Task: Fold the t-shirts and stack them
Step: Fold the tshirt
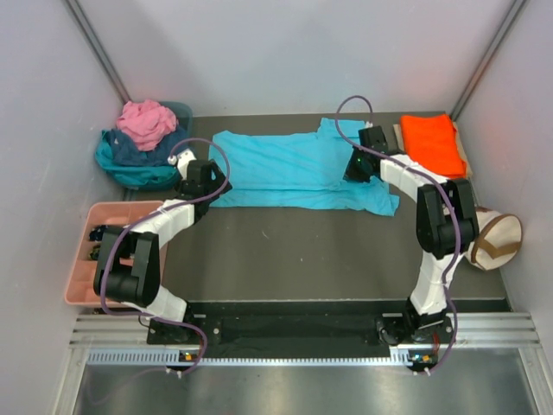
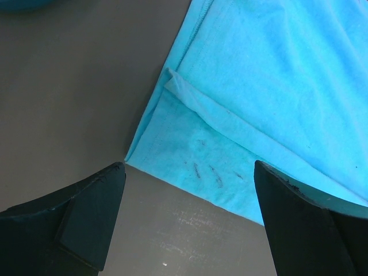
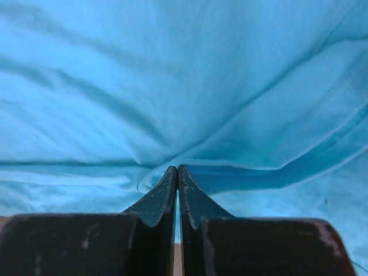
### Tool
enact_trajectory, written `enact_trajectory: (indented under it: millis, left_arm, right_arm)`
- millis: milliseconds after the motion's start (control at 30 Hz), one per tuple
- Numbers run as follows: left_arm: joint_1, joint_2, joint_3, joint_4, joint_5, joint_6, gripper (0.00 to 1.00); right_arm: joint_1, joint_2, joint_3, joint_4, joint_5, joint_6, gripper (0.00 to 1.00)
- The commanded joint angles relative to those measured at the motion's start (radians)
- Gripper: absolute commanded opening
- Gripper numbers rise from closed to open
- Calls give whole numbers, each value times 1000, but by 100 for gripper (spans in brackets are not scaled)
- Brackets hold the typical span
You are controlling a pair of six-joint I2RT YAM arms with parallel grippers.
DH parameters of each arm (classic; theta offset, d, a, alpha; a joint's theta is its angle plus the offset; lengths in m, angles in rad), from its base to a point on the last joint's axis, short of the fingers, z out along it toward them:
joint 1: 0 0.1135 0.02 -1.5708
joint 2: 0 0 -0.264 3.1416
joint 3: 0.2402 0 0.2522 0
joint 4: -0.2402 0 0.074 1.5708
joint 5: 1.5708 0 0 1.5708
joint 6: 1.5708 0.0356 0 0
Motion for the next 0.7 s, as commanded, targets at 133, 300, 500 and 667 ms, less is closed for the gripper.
enact_trajectory:
  millis: [133, 300, 500, 667]
  left_arm:
    - [0, -40, -5, 11, -11, 9, 98]
    - [0, -43, 1, 4, -11, 14, 98]
    - [0, -45, 1, 4, -9, 14, 98]
    - [0, -47, 2, 4, -8, 14, 98]
  right_arm:
    - [9, 99, 150, -1, -18, -3, 0]
    - [9, 146, 198, 5, -20, -14, 0]
    - [9, 195, 276, -3, -34, -23, 0]
    - [10, 237, 330, 3, -48, -24, 0]
